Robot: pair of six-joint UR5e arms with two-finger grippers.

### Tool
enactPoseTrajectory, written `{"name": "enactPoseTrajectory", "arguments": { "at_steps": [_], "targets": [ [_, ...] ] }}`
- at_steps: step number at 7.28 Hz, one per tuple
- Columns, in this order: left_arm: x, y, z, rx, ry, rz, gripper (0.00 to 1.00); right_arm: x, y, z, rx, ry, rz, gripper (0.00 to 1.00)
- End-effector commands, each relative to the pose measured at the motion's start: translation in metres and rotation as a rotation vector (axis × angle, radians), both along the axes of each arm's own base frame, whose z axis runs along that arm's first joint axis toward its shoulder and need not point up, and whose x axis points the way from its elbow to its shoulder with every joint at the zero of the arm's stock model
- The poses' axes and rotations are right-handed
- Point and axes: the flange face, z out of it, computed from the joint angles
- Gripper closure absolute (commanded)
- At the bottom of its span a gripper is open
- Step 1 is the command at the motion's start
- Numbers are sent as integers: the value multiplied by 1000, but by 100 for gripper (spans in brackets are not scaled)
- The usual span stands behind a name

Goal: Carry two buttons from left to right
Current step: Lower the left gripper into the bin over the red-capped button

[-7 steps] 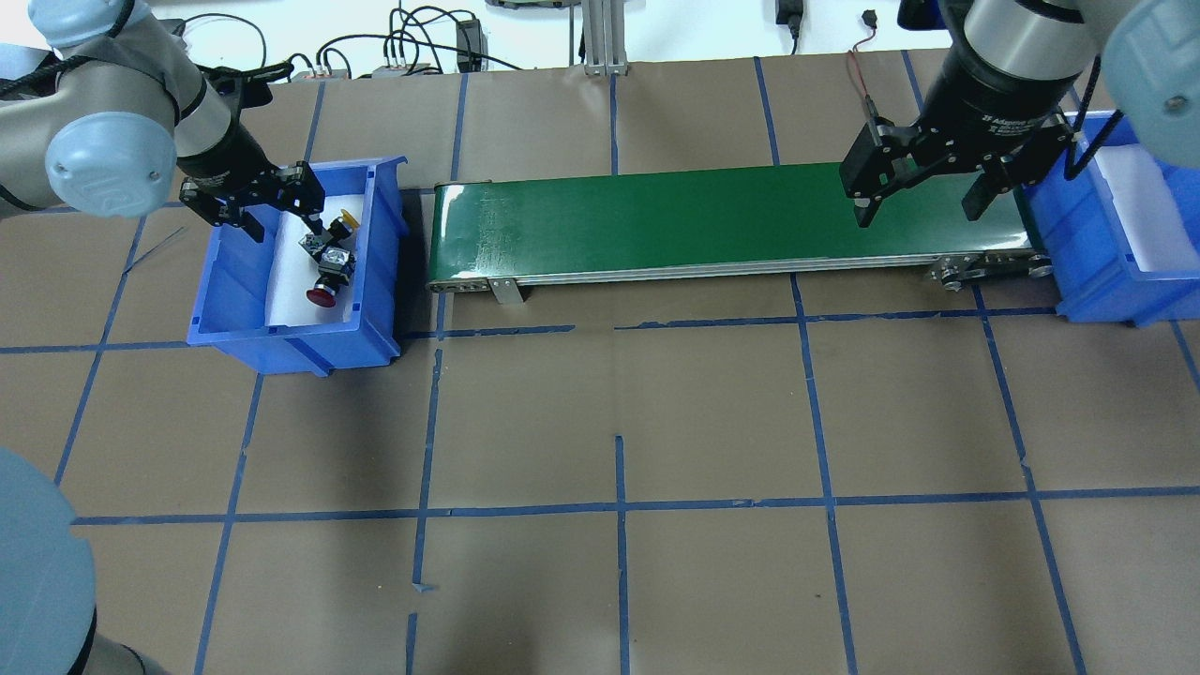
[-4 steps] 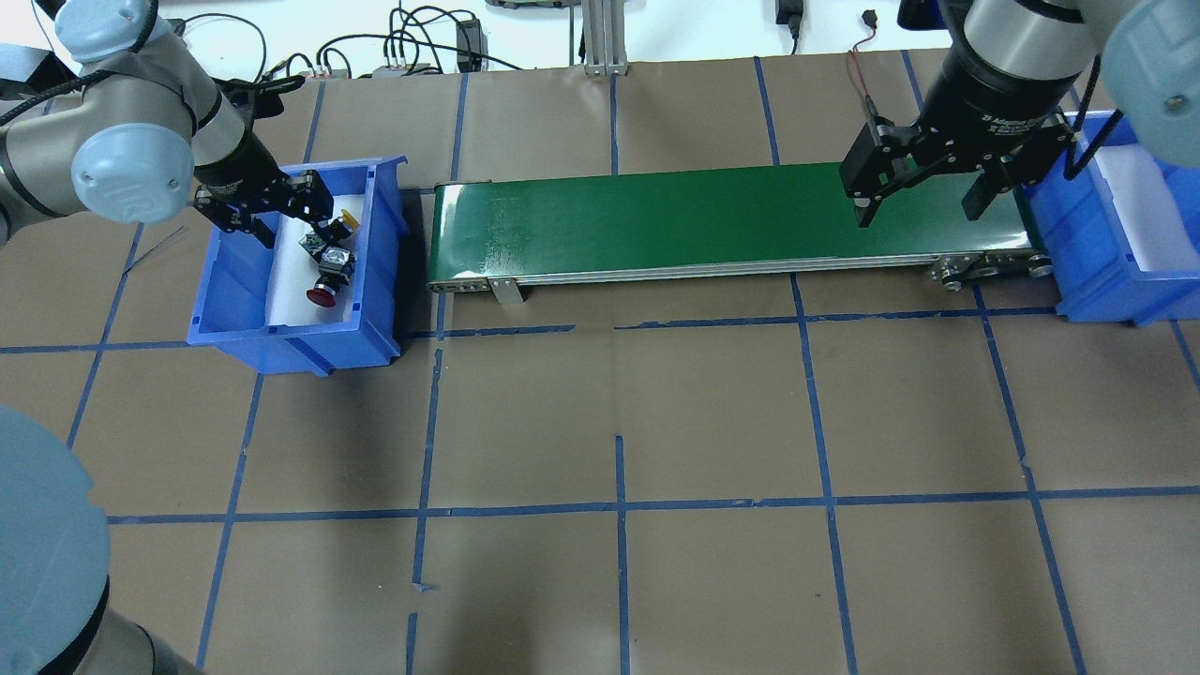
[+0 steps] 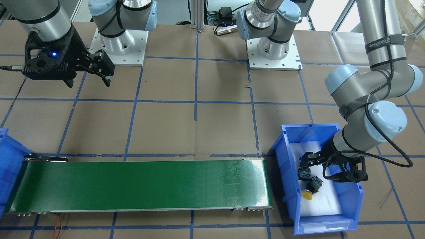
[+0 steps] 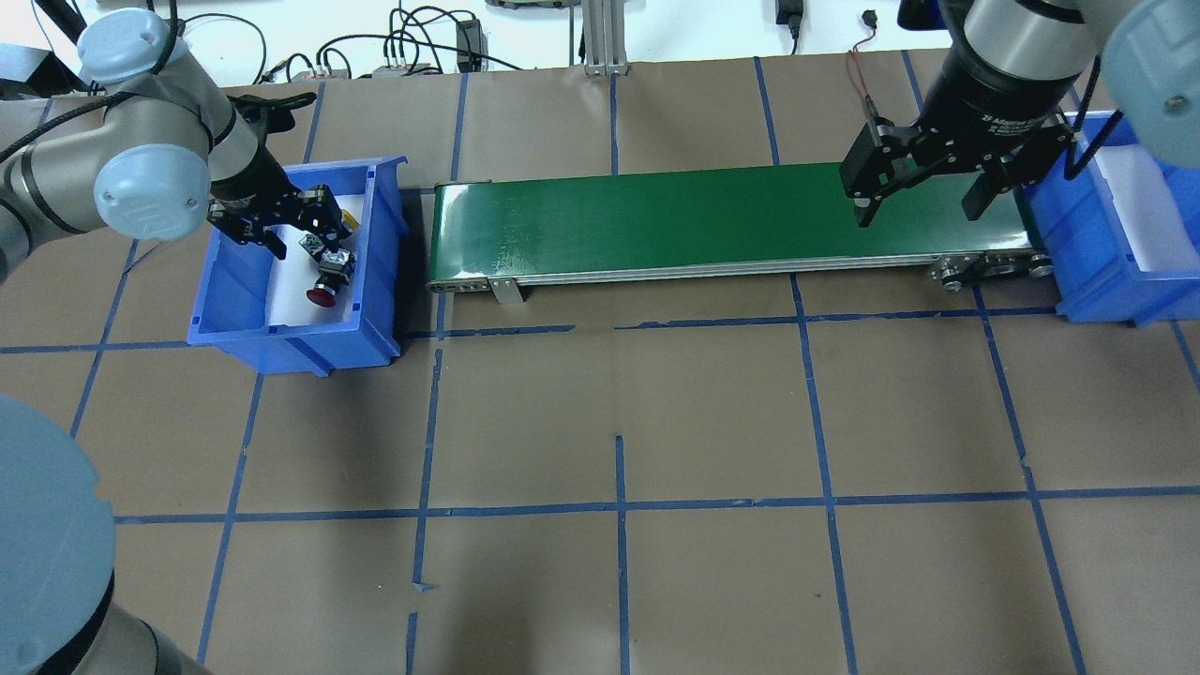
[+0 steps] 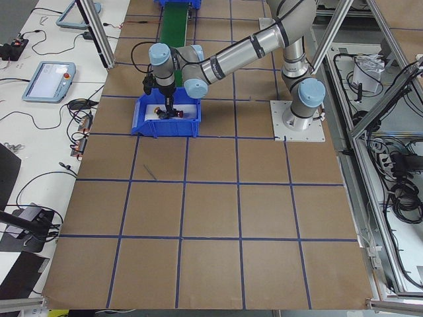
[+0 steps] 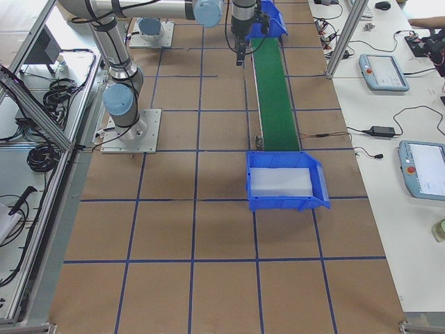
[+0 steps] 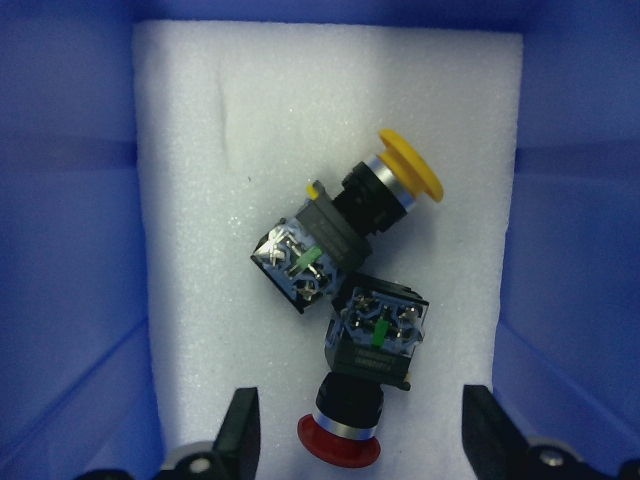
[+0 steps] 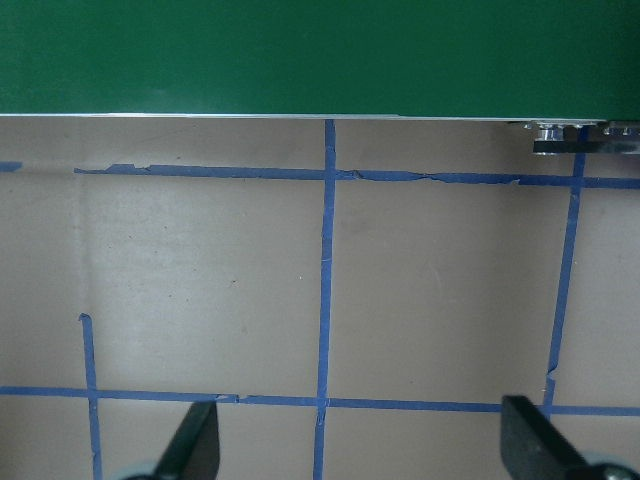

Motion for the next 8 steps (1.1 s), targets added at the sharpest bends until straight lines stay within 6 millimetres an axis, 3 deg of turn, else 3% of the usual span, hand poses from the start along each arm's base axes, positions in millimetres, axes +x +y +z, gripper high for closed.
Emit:
{"name": "enactPoseTrajectory", "arguments": {
  "at_steps": [1, 3, 5, 8],
  "targets": [
    [-2, 8, -15, -14, -7, 0, 31, 0, 0, 0, 0, 0, -1, 0],
    [-2, 10, -19, -5, -3, 13, 31, 1, 1, 1, -2, 0, 1, 0],
    [-3, 7, -39, 23, 4, 13, 31, 1, 0, 0, 0, 0, 1, 0],
    [-3, 6, -43, 29, 5, 16, 31, 1, 0, 0, 0, 0, 1, 0]
  ]
}}
